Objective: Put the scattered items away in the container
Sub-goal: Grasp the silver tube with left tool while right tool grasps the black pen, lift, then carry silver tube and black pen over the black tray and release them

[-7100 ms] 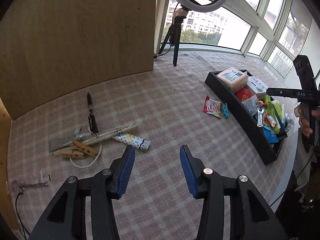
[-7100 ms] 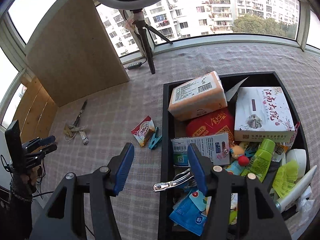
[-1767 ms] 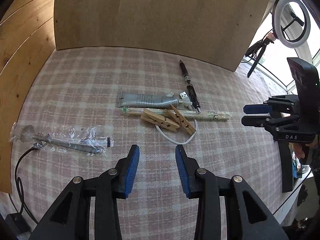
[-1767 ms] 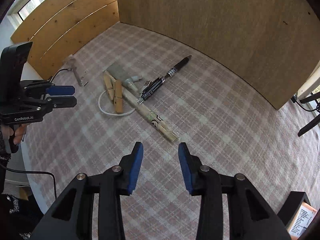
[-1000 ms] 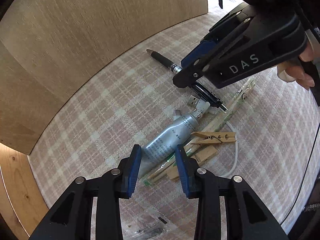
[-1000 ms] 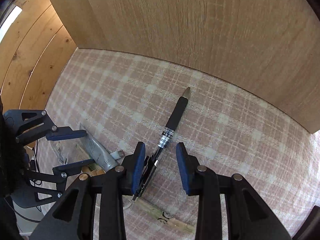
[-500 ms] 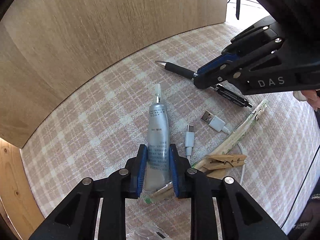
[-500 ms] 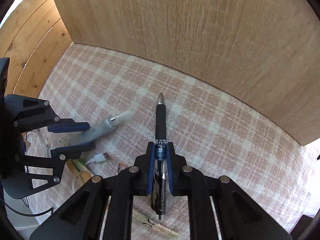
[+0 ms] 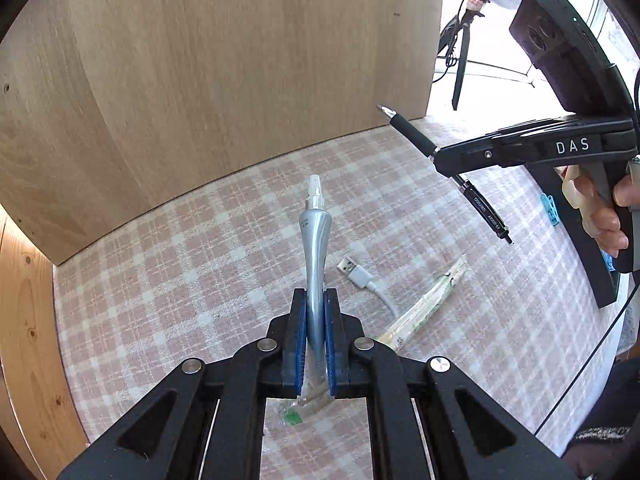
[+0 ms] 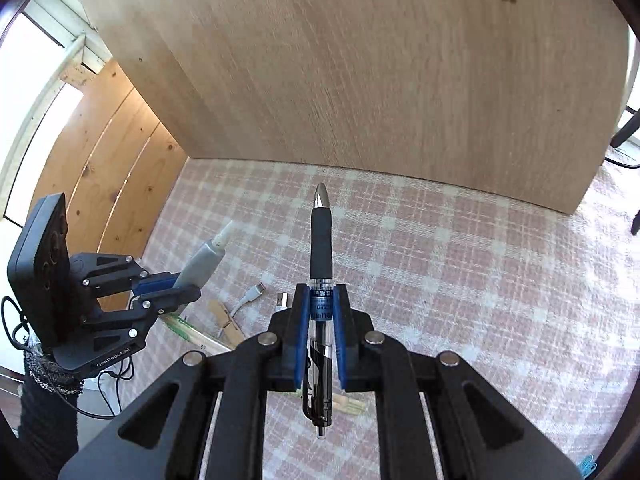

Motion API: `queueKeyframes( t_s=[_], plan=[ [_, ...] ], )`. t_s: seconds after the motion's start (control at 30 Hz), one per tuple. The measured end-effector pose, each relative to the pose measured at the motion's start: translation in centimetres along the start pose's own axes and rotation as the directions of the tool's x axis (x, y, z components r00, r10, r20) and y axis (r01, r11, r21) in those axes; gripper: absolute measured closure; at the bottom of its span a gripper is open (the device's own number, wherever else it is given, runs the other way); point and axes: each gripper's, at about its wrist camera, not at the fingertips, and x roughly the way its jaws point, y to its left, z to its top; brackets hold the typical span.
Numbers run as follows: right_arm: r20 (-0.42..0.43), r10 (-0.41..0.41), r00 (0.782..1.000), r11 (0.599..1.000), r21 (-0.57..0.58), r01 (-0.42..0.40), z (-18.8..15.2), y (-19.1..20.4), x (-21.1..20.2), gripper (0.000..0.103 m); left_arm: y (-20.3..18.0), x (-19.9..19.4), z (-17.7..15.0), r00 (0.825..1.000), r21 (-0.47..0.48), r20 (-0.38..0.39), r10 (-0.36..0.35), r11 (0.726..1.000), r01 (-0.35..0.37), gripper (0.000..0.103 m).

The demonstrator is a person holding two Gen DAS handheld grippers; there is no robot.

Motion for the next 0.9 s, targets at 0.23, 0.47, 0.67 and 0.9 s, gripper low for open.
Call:
queueKeyframes(
  t_s=[0.23,0.47,0.67,0.9],
  plan=[
    [0.136,-0.022,0.99,0.996,0.086,0.01,-3.4,-3.6,-9.2,0.092,-5.7,-3.2,3.3,0.994,0.059,0.104,-0.044,0.998,0.038,0.096],
    [0.221,-0.106,0.97,0.986,0.153,0.073,-7.6,-8.0,-17.6,0.092,-11.4,-7.2,4.4,0.977,0.126,0.16,-0.144,0.984,0.125,0.096],
    [0.255,-0.256,0.932,0.942,0.284,0.181,-14.1,-13.5,-24.8,0.092,-19.8,-5.6,4.9,0.94,0.212,0.148,-0.308,0.938,0.274,0.096],
    [0.244,-0.455,0.856,0.814,0.504,0.289,-23.9,-21.0,-32.8,0.092,-33.0,-3.3,5.1,0.868,0.329,0.05,-0.494,0.829,0.453,0.096]
  ],
)
